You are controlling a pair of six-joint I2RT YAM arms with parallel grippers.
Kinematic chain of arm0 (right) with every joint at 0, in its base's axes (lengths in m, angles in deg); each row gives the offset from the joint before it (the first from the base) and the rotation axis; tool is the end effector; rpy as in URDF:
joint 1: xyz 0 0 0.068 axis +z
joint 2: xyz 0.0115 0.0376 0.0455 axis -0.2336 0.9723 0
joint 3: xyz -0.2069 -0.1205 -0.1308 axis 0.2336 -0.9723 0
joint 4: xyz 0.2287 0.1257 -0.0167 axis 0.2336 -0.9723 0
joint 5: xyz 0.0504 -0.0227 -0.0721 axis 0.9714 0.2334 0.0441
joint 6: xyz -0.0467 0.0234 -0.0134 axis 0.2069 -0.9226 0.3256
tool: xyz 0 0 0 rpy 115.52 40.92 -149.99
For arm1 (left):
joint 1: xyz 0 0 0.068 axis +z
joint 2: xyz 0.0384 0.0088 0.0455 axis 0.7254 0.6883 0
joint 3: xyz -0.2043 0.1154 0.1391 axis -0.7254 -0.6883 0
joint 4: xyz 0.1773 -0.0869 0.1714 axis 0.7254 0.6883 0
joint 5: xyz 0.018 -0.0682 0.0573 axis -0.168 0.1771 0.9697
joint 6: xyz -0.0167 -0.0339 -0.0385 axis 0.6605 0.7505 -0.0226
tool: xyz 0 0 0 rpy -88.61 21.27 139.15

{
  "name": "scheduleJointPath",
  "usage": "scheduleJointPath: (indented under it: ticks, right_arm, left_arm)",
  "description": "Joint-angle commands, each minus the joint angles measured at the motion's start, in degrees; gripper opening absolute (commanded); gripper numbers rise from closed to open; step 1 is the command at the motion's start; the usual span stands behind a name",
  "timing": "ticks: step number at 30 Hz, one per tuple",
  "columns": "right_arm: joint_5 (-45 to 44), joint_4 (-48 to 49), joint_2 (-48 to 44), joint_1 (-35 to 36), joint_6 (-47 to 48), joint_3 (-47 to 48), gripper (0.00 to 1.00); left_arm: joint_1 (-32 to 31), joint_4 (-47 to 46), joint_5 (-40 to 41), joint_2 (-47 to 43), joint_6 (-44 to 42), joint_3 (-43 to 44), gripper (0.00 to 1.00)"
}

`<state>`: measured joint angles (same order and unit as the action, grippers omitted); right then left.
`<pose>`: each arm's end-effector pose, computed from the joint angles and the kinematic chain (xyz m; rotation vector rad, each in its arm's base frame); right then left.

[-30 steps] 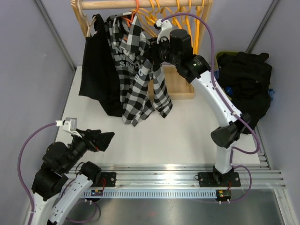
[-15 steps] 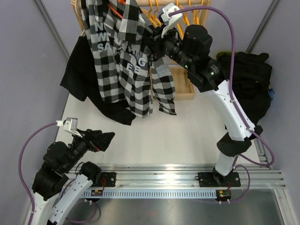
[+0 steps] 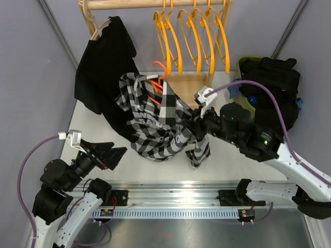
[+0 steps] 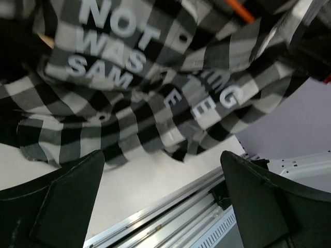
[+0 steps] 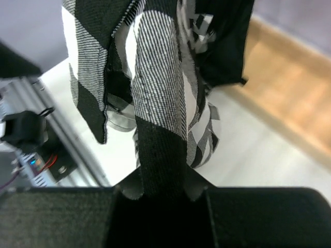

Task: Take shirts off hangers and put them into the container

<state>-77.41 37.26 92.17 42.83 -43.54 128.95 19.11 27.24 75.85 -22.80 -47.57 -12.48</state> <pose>0.1230 0.1775 0.4596 -0.7652 1.6828 0.6241 0.0150 -0.0139 0.3512 0.0088 1.7075 -0.9553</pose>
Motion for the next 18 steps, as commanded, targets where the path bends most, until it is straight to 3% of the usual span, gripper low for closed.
scheduleJointPath:
  ticks: [1,7,13,16,18]
  right_arm:
    - [2.02,0.6,-7.88,1.76,-9.03,-5.39,0.0]
    - [12.04,-1.0,-15.36,3.25,-15.98,-15.24,0.0]
    - [16.54,-0.91,-19.23,4.39,-20.12,-21.94,0.0]
    - [16.72,-1.17,-19.59,4.66,-20.39,-23.17,0.0]
    - [16.72,-1.26,-19.41,4.75,-20.13,-23.18,0.0]
  left_arm:
    - [1.82,-6.11,-7.93,1.81,0.55,0.95,0.99]
    - [4.46,-16.91,-14.97,4.45,3.88,-2.03,0.99]
    - [4.28,-25.97,-18.05,12.53,4.77,-2.57,0.99]
    - [0.87,-27.65,-16.92,19.27,0.91,0.06,0.99]
    - [-6.24,-27.82,-13.06,23.68,-2.95,4.26,0.99]
